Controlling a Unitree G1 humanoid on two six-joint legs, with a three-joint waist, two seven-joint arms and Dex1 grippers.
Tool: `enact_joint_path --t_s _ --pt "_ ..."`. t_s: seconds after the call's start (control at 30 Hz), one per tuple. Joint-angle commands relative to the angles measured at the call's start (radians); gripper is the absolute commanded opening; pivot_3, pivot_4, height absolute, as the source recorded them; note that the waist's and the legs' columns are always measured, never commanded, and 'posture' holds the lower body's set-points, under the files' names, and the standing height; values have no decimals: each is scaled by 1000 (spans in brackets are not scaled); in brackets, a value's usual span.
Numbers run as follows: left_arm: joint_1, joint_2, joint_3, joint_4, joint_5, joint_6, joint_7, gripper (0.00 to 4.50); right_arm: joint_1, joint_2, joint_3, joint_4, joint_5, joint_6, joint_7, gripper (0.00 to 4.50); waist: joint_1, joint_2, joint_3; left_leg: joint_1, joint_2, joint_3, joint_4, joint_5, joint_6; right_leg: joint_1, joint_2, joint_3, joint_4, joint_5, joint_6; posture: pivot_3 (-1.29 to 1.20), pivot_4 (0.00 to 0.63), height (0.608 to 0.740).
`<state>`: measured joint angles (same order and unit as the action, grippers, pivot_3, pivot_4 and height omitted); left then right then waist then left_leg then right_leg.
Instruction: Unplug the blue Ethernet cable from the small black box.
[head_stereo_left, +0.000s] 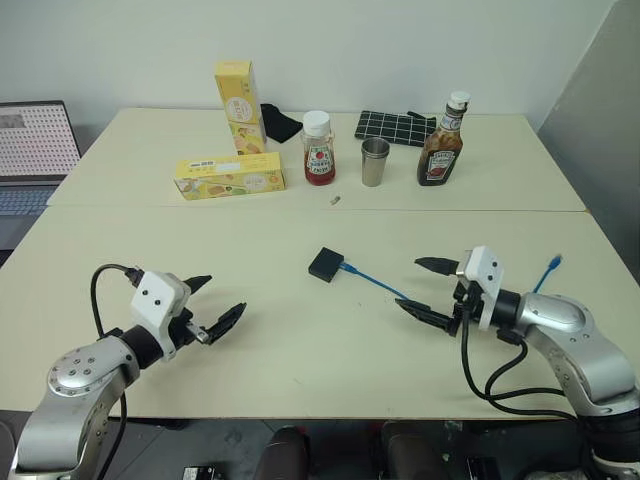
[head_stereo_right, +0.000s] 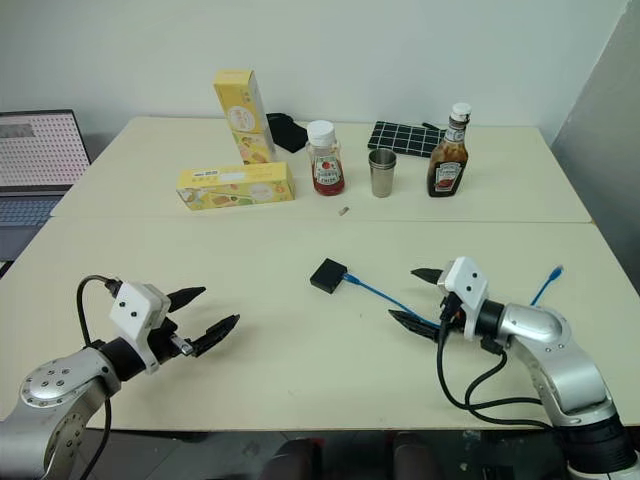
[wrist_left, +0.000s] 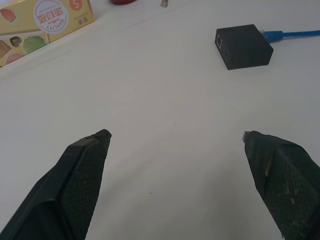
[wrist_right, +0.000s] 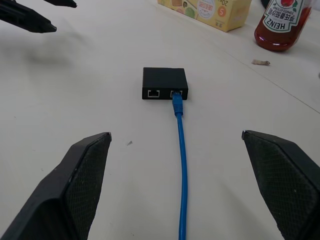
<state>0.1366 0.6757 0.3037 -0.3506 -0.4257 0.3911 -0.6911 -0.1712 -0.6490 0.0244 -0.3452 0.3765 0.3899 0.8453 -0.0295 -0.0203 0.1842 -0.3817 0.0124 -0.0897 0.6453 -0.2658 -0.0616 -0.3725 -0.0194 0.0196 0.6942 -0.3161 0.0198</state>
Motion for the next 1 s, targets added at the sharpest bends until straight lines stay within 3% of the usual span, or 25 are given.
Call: enact_joint_path --t_s 0.03,0.53,0.77,1.0 --pt "-10 15 35 -40 -26 6 -9 4500 -14 -4 -19 -14 15 -2 6 4443 0 0 0 0 0 0 0 0 0 0 0 0 0 0 0 0 150 740" --pt "-18 8 17 -90 -39 50 -1 4500 -33 24 25 5 -21 -3 -17 4443 0 0 0 0 0 0 0 0 0 0 0 0 0 0 0 0 150 740" --pt "-41 58 -29 -81 -43 23 -118 4500 -127 98 112 79 -95 45 -86 4443 -1 0 0 0 0 0 0 0 0 0 0 0 0 0 0 0 150 740" --pt "-76 74 -54 -76 -93 32 -206 4500 -269 240 231 248 -196 71 -166 4443 -2 1 0 0 0 1 0 0 0 -1 0 1 0 0 0 0 150 740"
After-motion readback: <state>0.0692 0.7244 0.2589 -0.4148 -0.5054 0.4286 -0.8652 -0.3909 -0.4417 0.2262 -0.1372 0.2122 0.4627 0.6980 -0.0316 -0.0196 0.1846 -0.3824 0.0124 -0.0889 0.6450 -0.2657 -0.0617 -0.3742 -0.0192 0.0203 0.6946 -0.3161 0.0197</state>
